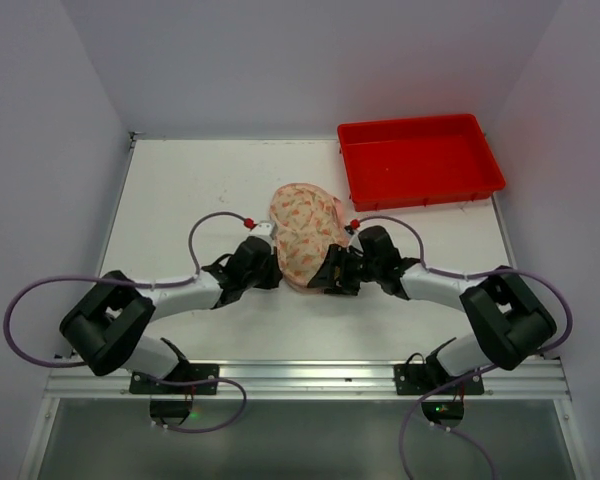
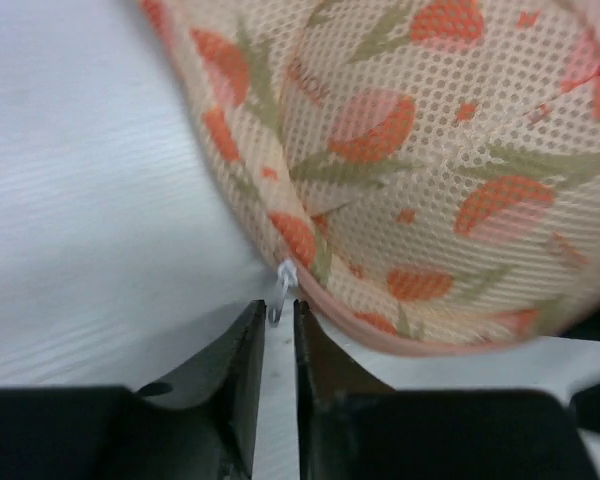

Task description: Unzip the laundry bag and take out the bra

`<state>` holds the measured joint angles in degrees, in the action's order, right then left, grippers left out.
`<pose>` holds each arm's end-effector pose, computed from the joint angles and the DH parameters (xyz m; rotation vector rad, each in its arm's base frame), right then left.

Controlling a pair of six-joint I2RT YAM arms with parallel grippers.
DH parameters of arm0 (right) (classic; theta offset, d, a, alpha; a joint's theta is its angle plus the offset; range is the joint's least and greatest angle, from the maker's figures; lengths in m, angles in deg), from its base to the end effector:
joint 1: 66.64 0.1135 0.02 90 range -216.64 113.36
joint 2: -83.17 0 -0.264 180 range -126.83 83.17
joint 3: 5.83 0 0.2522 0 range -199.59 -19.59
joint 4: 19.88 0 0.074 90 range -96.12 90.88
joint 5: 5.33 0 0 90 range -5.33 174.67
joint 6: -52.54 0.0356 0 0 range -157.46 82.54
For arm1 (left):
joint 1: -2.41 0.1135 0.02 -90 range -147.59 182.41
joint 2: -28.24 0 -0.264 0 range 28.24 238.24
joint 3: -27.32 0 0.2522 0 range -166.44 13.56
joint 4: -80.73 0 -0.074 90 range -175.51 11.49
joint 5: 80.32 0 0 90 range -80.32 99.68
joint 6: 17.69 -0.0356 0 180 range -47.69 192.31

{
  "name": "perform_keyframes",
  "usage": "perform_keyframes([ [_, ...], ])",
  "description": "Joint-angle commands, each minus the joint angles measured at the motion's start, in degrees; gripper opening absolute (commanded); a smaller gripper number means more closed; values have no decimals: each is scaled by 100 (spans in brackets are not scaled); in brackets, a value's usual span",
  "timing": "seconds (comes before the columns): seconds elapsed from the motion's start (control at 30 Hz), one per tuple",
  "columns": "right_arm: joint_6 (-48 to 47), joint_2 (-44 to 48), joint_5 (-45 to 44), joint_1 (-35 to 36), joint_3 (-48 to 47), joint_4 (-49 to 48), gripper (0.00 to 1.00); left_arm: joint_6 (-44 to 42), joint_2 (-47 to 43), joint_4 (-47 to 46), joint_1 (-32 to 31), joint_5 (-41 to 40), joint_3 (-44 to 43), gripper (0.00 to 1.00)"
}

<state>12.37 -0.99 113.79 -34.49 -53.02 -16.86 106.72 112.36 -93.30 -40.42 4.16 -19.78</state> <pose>0.2237 0.1611 0.1569 0.0852 2.5238 1.2585 0.2035 -0.1840 0.1496 0.1252 2.3827 -0.5577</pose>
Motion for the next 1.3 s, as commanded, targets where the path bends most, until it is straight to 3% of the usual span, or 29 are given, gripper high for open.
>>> perform_keyframes([
  [0.0,28,74,-134,310,-137,607,73,-145,-736,550,222,-810,91,24],
  [0.1,-78,468,-556,407,-199,994,92,-172,-1360,1040,214,-1012,30,43],
  [0.13,-130,601,-687,407,-234,1317,95,-181,-1519,1269,214,-1152,-5,56],
  [0.17,-279,733,-985,398,-269,1503,99,-189,-1773,1393,214,-1205,-49,62],
  [0.3,-631,1524,-1906,354,-497,2347,99,-259,-2101,1816,205,-1399,-513,75],
  [0.43,-851,2419,-2612,-171,-542,2971,99,-260,-1795,2018,109,-1486,-1129,77],
  [0.63,-1045,3387,-2903,-1086,-173,3219,99,-321,-205,2177,-708,-2470,-2719,77],
  [0.8,-738,4274,-3053,-1149,293,3228,99,-549,1447,2185,-876,-2998,-4413,77],
  [1.0,-649,4689,-2948,-1149,592,3228,99,-1014,3197,2387,-964,-3693,-6215,73],
  [1.27,-596,4725,-2666,-1140,803,3201,99,-1174,4499,3134,-982,-4317,-7423,60],
])
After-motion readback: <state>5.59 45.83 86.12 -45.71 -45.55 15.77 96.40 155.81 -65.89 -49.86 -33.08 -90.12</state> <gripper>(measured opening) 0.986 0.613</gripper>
